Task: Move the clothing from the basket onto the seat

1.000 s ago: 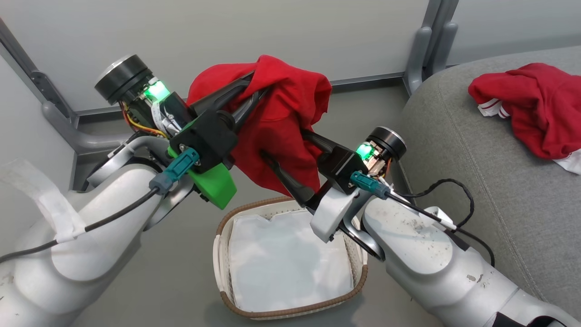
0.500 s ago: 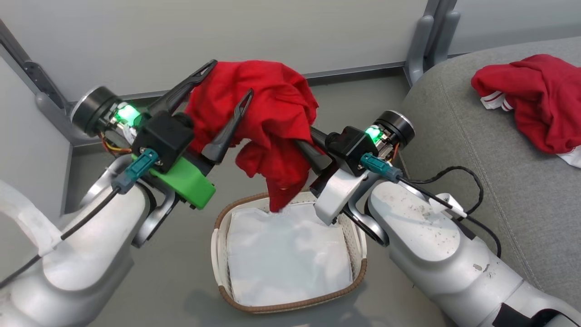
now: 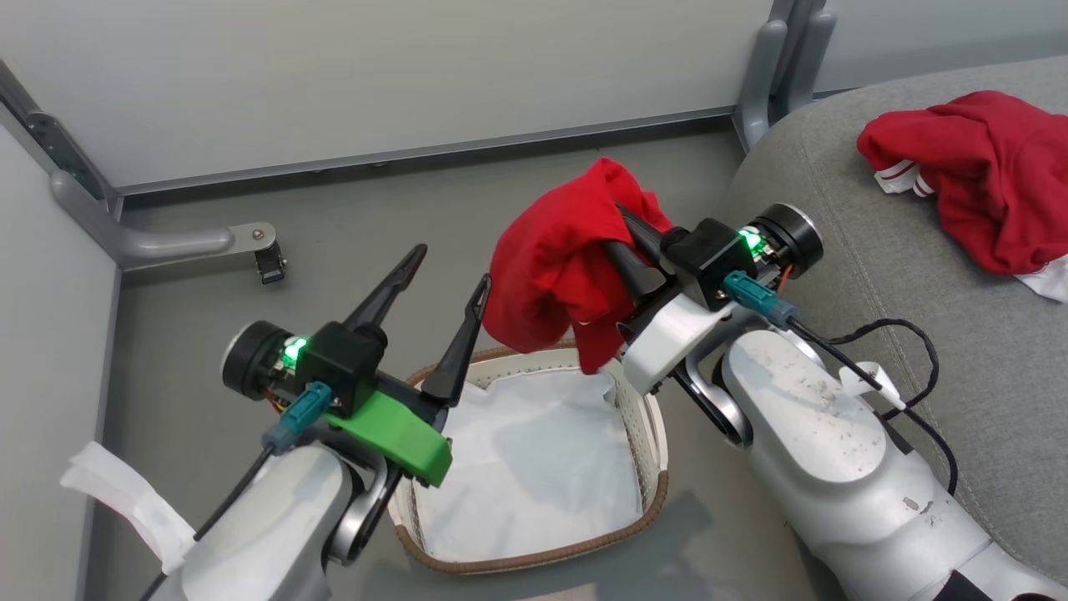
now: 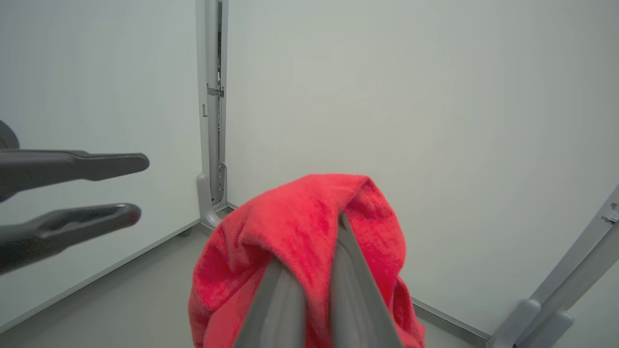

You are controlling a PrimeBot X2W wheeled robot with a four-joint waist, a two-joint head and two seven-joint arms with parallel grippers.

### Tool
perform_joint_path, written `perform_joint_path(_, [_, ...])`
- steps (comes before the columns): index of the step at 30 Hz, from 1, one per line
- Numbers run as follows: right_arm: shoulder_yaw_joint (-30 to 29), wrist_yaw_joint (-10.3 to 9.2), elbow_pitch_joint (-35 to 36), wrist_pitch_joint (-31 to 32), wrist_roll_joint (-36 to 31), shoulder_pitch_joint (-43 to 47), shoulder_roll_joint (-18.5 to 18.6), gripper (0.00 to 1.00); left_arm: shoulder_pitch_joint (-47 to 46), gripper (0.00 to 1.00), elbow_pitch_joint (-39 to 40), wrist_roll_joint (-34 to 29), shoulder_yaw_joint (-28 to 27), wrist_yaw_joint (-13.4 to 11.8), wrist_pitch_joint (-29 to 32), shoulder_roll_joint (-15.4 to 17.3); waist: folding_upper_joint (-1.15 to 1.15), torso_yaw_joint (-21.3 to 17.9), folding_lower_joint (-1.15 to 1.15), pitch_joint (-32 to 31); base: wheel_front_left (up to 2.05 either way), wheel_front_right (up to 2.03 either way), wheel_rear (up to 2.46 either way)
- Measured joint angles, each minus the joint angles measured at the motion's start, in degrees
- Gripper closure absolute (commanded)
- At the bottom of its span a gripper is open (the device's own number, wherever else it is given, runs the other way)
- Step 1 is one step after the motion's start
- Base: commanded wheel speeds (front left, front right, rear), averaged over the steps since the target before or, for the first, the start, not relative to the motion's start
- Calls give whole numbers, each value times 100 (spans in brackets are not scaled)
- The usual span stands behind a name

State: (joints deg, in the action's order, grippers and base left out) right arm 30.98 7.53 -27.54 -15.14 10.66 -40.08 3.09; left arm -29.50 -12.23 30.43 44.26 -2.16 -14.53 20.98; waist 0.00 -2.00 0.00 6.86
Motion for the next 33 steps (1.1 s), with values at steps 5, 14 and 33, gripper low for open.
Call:
perform_joint_path(5, [-344, 0, 112, 0, -120, 140, 69, 100, 369, 0, -43, 105, -88, -15, -25, -278, 0, -98, 0, 29, 0, 0, 0])
perform_joint_path(14, [-872, 0, 410, 0, -297, 367, 144, 100, 645, 0, 53, -68, -405, 73, -59, -476, 0, -567, 0, 168, 0, 0, 0])
perform_joint_path(33, [-1850, 0, 835, 0, -541, 778, 48, 100, 211, 0, -200, -533, -241, 344, -12, -430, 0, -2317, 0, 914, 0, 0, 0])
